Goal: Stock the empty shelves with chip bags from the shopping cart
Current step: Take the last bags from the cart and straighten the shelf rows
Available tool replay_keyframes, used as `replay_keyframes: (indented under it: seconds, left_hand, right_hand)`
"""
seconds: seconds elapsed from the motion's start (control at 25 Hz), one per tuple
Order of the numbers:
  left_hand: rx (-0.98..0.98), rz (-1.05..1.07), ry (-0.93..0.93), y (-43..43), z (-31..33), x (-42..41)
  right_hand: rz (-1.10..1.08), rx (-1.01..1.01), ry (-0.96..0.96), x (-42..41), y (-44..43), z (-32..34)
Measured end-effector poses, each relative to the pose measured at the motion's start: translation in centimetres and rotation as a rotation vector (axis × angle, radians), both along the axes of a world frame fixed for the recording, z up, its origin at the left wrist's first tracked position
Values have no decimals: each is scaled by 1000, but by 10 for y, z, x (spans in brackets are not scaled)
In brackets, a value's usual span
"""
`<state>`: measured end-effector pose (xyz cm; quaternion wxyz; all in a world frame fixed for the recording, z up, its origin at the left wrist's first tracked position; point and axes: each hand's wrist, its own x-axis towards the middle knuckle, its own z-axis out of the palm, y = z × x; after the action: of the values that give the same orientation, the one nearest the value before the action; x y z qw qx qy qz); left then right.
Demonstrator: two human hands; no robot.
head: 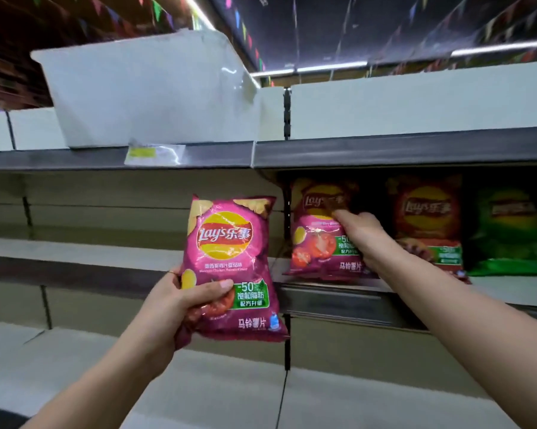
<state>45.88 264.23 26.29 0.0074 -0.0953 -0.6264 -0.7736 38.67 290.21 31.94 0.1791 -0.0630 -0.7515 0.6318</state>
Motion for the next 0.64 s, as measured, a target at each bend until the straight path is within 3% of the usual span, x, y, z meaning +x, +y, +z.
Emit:
replay_keyframes:
  seconds: [0.2,0.48,0.64]
  left_hand:
    - [18,-11,4,1,6,-13]
    - [30,1,9,-8,9,-26]
    - [81,6,-4,-21,12,-36]
  right_hand:
    - [-60,-12,-47,-17,-2,-4]
    - [-95,273,-9,-34,-5,-9]
    - [-162,485,-160,-18,-11,-2]
